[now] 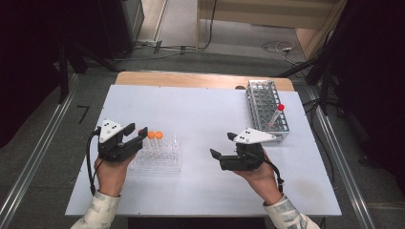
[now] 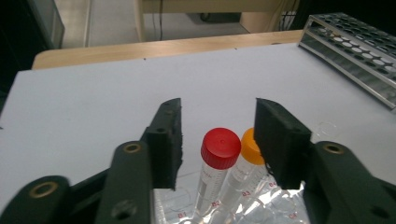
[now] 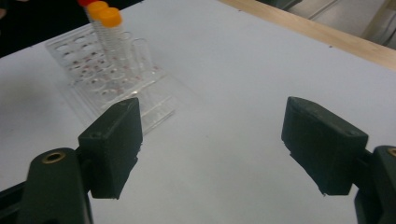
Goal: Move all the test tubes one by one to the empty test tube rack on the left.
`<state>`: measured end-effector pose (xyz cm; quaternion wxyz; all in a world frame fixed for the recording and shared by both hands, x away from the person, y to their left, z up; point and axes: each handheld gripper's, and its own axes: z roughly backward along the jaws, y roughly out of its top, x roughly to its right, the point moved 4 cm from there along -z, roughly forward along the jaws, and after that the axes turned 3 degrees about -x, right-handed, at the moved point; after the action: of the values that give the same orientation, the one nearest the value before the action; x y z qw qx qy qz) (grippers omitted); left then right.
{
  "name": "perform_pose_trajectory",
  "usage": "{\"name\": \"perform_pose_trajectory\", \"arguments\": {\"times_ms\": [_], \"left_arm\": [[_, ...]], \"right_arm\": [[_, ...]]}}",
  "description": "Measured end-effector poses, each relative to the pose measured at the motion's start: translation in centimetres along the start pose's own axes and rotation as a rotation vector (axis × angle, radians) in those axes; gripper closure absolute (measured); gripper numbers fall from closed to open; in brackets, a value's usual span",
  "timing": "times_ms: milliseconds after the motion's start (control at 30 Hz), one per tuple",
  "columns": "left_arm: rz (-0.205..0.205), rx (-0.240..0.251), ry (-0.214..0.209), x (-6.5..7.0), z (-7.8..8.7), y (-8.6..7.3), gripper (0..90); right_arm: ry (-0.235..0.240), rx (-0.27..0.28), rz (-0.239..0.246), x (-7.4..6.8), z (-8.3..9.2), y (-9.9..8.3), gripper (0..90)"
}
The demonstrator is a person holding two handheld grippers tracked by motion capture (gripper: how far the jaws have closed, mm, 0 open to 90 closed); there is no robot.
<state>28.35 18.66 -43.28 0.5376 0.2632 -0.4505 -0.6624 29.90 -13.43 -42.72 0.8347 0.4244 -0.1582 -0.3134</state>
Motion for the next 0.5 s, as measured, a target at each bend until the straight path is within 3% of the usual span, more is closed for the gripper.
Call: {"name": "perform_pose_trajectory", "arguments": {"times_ms": [200,500], "left_arm": [[0.002,0.005,-0.012,0.5,0.2,0.4,32.0],[-0.003,0.007,0.013,0.5,0.2,0.4,26.6]], "right_arm": [[-0.065,-0.001,-0.037,2.0,0.1,-0.4,19.2],[-0.161,0.017,-0.085,5.2,1.3,-0.8,20.6]]}}
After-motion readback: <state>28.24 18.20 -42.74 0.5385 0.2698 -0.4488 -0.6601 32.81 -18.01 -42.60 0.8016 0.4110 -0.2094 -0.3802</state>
